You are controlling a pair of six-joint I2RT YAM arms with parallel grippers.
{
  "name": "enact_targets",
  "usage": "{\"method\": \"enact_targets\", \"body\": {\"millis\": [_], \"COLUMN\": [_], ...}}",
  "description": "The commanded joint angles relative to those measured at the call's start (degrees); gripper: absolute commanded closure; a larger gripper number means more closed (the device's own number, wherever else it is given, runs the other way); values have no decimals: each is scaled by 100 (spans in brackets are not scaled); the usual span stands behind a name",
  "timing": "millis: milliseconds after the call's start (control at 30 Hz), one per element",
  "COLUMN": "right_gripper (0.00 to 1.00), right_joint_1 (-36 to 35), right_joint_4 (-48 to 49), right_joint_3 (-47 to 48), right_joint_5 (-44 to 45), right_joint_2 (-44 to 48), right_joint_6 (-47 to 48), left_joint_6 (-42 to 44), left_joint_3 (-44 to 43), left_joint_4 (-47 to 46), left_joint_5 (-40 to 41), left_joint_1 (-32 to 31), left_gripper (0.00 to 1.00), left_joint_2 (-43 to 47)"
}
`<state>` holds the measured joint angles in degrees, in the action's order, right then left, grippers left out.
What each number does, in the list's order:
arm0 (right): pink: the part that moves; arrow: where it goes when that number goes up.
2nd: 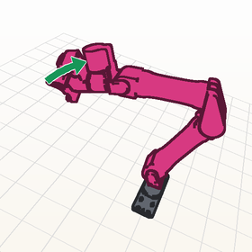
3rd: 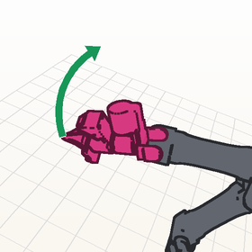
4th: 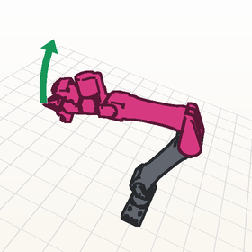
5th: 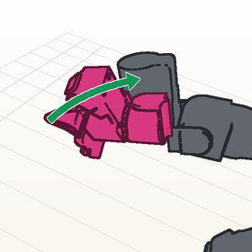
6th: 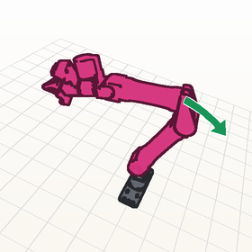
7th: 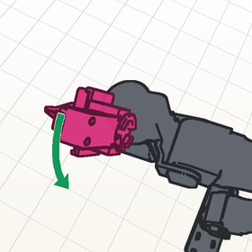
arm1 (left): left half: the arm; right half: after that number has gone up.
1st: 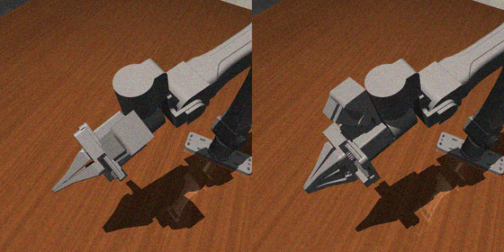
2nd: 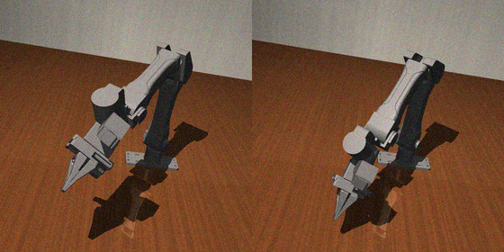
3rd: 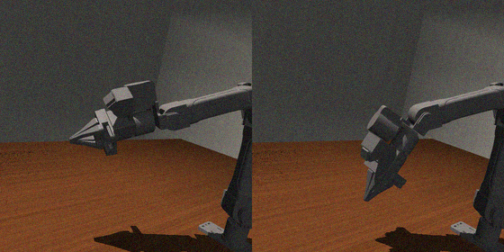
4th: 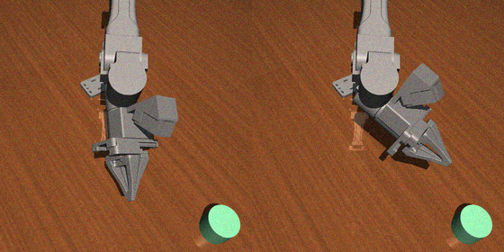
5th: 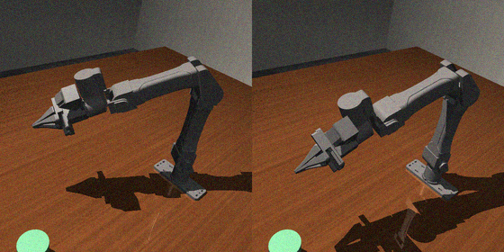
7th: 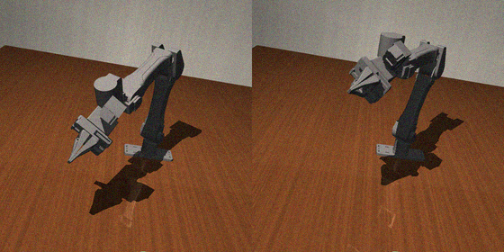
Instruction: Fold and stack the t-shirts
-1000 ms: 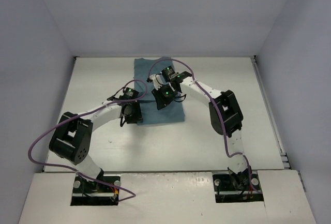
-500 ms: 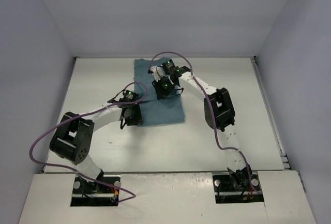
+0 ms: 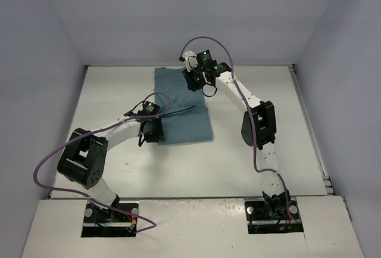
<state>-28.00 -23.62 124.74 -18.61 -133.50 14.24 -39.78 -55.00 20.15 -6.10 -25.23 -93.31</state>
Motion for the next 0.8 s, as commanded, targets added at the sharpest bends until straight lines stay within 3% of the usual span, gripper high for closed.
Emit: {"method": "enact_targets", "body": {"millis": [0, 267, 767], "right_gripper": [78, 78, 77], "right_joint_1": [-199, -850, -935], "right_joint_4": [76, 121, 130], "right_joint_3": [-845, -1590, -482], "right_joint_5": [-823, -1250, -1267], "right_joint_2": [907, 852, -539], "right_joint_6": [-181, -155, -287], "left_joint_6": [147, 160, 90], "left_joint_3": [-424, -224, 64], "left_joint_4": [103, 47, -217], "left_joint_5": [146, 171, 35], "left_joint_1": [28, 93, 106], "left_gripper": [72, 72, 72], "left_joint_2": [482, 524, 241]}}
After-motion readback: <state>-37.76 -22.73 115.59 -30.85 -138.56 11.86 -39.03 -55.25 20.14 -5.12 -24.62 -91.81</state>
